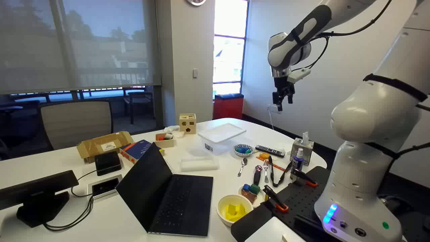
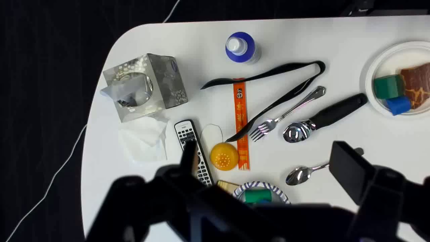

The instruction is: Turn on the laptop.

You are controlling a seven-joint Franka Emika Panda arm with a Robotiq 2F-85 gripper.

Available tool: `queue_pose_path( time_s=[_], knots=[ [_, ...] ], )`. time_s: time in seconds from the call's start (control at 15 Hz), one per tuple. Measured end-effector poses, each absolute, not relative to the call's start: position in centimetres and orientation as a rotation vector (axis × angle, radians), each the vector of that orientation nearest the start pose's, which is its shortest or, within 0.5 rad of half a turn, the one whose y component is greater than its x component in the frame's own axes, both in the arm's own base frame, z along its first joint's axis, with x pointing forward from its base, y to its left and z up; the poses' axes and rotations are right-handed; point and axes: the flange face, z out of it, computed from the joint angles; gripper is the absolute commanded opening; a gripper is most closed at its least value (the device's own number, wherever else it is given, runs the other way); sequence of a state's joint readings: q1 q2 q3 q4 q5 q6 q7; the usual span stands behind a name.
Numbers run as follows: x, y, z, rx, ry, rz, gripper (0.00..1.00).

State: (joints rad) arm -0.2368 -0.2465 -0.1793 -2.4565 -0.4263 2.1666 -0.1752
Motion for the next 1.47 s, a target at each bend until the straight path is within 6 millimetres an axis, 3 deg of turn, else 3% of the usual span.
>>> queue_pose_path(
  time_s=[0.33, 0.53, 0.8, 1.13, 1.47],
  knots=[
    [40.7, -19.0, 38.5, -3.417, -0.051, 0.188, 1.00],
    [43.5, -15.6, 37.2, -3.400, -0.175, 0.061, 1.00],
    [48.4, -6.4, 32.3, -3.302, -0.416, -0.117, 1.00],
    [53.0, 5.8, 25.2, -3.148, -0.712, -0.328, 1.00],
    [56.7, 15.6, 17.8, -3.000, -0.853, -0.475, 1.00]
  ],
)
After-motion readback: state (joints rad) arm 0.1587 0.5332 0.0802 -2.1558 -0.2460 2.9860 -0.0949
